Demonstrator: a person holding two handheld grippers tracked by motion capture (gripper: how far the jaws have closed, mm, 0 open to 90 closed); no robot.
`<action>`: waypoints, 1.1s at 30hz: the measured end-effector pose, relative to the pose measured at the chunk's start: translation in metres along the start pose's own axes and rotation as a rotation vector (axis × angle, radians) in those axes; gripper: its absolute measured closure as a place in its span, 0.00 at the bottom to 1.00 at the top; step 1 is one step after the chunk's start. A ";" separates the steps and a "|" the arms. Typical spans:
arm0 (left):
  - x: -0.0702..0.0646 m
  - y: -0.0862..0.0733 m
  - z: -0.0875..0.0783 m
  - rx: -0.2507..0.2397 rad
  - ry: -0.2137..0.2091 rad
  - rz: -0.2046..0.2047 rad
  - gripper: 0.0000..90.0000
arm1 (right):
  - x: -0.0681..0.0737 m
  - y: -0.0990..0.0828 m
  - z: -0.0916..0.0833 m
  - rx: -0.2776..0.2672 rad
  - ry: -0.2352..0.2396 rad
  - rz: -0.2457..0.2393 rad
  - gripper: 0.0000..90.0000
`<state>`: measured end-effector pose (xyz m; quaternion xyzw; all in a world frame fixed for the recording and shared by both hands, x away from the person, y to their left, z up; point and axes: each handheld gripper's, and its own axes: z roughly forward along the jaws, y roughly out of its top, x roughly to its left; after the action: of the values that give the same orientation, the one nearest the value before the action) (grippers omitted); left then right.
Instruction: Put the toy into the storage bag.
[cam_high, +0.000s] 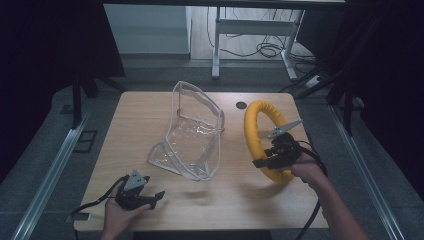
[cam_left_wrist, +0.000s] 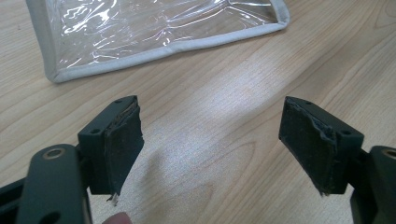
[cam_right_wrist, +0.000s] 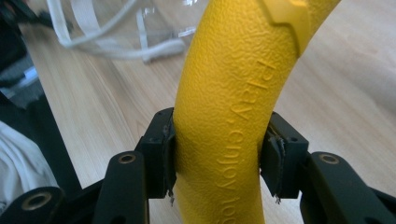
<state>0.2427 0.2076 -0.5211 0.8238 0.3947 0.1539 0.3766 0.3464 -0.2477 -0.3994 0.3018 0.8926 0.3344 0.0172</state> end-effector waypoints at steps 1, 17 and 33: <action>0.000 0.000 0.000 0.000 0.001 0.003 0.24 | -0.001 0.000 -0.003 -0.013 0.003 0.006 0.57; 0.000 0.000 0.000 0.002 0.001 0.005 0.24 | 0.001 0.015 -0.033 -0.178 -0.010 -0.002 0.57; 0.000 0.000 0.001 0.009 -0.002 0.007 0.24 | 0.004 0.022 -0.036 -0.273 0.012 0.000 0.57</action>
<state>0.2433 0.2071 -0.5222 0.8271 0.3919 0.1527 0.3728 0.3463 -0.2530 -0.3571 0.2948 0.8390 0.4544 0.0525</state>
